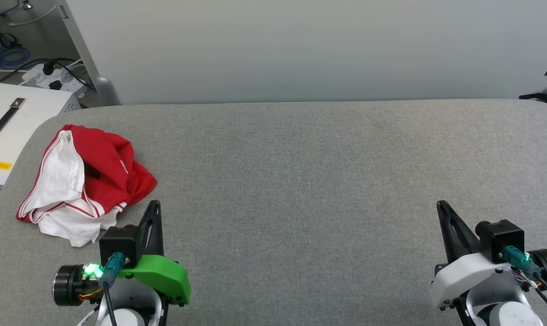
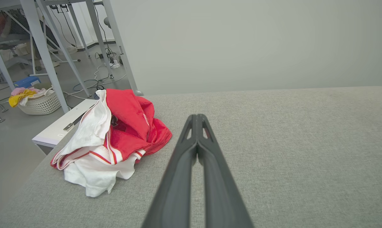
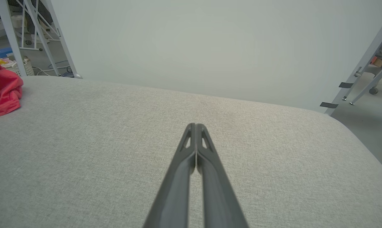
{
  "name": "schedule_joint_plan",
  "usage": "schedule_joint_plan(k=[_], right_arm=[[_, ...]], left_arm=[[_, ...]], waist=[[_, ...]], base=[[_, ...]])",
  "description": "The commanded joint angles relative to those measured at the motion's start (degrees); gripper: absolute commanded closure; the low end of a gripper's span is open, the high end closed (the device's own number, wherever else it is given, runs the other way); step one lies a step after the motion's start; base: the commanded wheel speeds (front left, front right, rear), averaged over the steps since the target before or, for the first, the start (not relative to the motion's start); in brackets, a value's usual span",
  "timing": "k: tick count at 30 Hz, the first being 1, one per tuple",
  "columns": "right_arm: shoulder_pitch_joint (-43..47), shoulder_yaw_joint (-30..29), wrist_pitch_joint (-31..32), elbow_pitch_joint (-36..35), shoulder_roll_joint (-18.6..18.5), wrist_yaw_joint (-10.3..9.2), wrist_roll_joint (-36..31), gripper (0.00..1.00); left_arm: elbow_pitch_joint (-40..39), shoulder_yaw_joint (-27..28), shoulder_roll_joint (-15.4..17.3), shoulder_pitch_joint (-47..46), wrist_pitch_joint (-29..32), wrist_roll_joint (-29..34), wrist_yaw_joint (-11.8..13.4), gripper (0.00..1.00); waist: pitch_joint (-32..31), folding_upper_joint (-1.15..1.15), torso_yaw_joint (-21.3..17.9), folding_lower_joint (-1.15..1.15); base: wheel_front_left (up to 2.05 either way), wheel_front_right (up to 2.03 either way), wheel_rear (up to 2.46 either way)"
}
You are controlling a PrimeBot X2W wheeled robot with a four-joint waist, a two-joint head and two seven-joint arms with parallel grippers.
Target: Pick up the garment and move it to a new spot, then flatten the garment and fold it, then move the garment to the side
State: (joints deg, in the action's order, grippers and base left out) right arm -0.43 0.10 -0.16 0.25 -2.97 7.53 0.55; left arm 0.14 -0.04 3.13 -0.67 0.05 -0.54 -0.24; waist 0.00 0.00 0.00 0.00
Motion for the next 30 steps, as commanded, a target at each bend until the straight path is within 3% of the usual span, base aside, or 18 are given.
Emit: schedule_joint_plan(k=[1, 30], right_arm=[[0.43, -0.1, 0.16, -0.25, 0.1, -0.04, -0.55, 1.0], [0.43, -0.1, 0.16, -0.25, 0.1, -0.04, -0.55, 1.0]], left_arm=[[-0.14, 0.04, -0.25, 0.67, -0.05, 0.54, 0.24, 1.0], [-0.14, 0.04, -0.25, 0.67, -0.05, 0.54, 0.24, 1.0]], waist=[[0.0, 0.0, 0.0, 0.0], [0.0, 0.0, 0.0, 0.0]], base=[[0.0, 0.0, 0.0], [0.0, 0.0, 0.0]])
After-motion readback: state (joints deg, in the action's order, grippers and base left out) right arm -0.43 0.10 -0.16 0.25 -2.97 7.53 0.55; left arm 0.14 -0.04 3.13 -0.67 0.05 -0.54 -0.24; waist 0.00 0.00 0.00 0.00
